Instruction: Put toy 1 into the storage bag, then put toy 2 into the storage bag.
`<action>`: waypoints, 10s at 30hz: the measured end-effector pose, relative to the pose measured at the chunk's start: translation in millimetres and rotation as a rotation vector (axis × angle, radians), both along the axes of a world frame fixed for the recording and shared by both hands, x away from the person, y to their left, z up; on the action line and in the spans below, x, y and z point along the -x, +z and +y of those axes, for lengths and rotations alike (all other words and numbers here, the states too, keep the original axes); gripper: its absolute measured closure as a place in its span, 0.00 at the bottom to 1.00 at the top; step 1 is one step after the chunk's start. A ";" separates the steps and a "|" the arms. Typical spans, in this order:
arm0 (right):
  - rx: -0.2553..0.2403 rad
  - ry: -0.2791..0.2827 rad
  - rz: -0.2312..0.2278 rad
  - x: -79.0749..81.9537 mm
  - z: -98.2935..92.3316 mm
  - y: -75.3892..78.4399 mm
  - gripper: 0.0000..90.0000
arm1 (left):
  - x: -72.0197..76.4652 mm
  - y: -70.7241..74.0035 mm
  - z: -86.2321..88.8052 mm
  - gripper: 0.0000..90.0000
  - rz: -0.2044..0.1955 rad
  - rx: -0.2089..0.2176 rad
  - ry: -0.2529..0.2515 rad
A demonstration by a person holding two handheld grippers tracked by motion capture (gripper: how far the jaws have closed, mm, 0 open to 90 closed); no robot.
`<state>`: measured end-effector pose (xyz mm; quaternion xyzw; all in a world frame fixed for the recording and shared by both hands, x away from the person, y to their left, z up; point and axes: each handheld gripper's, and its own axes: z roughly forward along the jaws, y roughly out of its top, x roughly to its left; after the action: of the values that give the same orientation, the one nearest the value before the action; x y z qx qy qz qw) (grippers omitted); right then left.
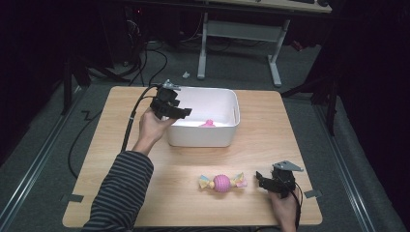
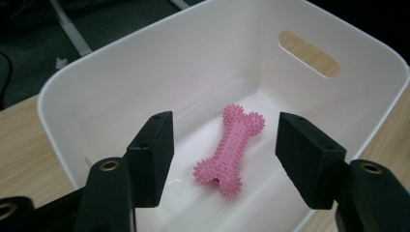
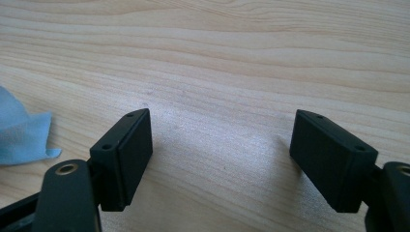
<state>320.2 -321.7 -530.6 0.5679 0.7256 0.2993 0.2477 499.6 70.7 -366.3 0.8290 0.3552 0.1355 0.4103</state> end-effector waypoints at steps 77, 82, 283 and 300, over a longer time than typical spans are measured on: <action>-0.001 -0.001 0.001 0.3 0.4 0.0 0.26 | 133.0 -82.9 114.6 0.44 -0.024 0.166 0.207; -0.001 -0.001 0.000 0.3 0.4 0.0 0.26 | 134.0 -93.5 109.6 0.44 -0.010 0.155 0.197; 0.096 0.549 0.009 -54.0 92.6 204.2 0.38 | 123.4 -169.5 70.8 0.30 0.012 -0.079 0.257; 0.119 0.543 0.015 -96.9 111.9 227.0 0.38 | 123.4 -169.5 70.8 0.30 0.012 -0.078 0.257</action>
<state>417.1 -209.8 -303.6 0.3395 0.8693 0.3073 0.1860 376.2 141.5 -535.8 0.7929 0.4552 0.1956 0.3546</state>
